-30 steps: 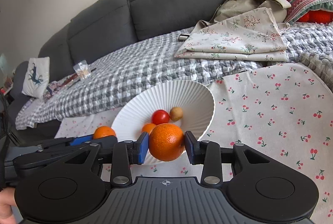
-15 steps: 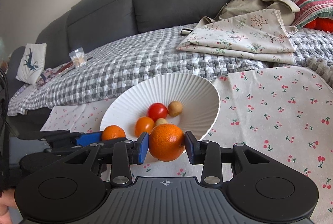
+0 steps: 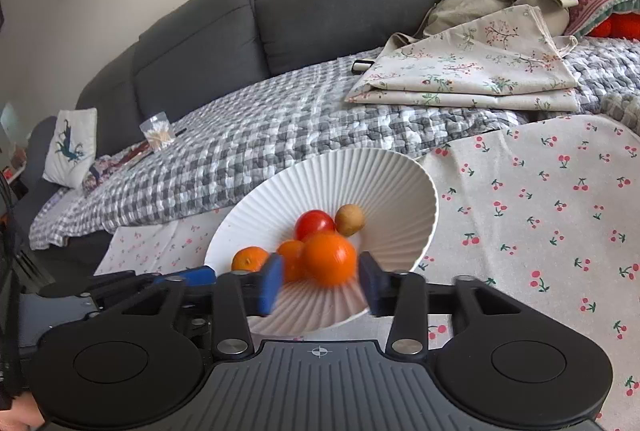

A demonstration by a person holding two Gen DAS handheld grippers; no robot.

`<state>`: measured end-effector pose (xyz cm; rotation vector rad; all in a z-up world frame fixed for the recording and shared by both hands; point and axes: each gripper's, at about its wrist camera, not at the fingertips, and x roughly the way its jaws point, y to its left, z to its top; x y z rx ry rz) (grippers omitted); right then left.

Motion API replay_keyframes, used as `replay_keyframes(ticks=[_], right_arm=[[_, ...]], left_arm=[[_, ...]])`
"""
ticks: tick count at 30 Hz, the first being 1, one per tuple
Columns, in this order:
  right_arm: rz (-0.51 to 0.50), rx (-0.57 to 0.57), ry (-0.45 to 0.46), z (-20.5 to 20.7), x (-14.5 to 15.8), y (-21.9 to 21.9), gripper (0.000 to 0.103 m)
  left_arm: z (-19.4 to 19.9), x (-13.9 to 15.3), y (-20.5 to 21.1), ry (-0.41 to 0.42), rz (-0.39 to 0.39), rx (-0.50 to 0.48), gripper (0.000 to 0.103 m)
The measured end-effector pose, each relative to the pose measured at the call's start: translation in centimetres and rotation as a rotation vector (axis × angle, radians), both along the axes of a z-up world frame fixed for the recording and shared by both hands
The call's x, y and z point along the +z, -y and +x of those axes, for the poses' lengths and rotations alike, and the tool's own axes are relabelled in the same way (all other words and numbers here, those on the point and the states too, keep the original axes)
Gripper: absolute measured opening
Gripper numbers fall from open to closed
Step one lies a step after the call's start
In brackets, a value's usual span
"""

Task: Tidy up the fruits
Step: 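Lower the mandarins into the bowl and open both tools, then withdraw both open tools from the bowl toward the loose fruits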

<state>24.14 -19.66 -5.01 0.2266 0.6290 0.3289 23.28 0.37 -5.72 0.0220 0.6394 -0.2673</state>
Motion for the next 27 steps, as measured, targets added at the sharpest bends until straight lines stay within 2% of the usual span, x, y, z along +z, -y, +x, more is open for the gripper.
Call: replay_keyframes(ticks=[4, 9, 13, 15, 19, 23, 27], right_arm=[[0.02, -0.015, -0.003, -0.4, 0.8, 0.4, 0.048], [0.011, -0.008, 0.004, -1.2, 2.3, 0.7, 0.062], [-0.037, -0.001, -0.001, -2.1, 3.2, 0.7, 0.07], [-0.049, 0.0, 0.002, -2.6, 3.6, 1.0, 0.08], [-0.045, -0.016, 0.008, -3.6, 4.4, 2.5, 0.085], [-0.002, -0.038, -0.018, -4.2, 4.5, 4.0, 0.087], [0.009, -0.029, -0.053, -4.6, 4.3, 4.0, 0.088]], left_arm=[[-0.1, 0.6, -1.1, -0.01, -0.042, 0.031, 0.051], [-0.8, 1.5, -2.0, -0.008, -0.075, 0.051, 0.056], [-1.5, 2.0, -2.3, -0.009, -0.077, 0.064, 0.067], [-1.9, 2.1, -2.5, -0.013, -0.074, 0.078, 0.069], [-2.7, 2.4, -3.4, -0.027, -0.088, 0.107, 0.076], [-3.5, 2.5, -4.2, -0.041, -0.078, 0.125, 0.077], [-4.1, 2.0, -4.8, -0.11, -0.079, 0.141, 0.077]])
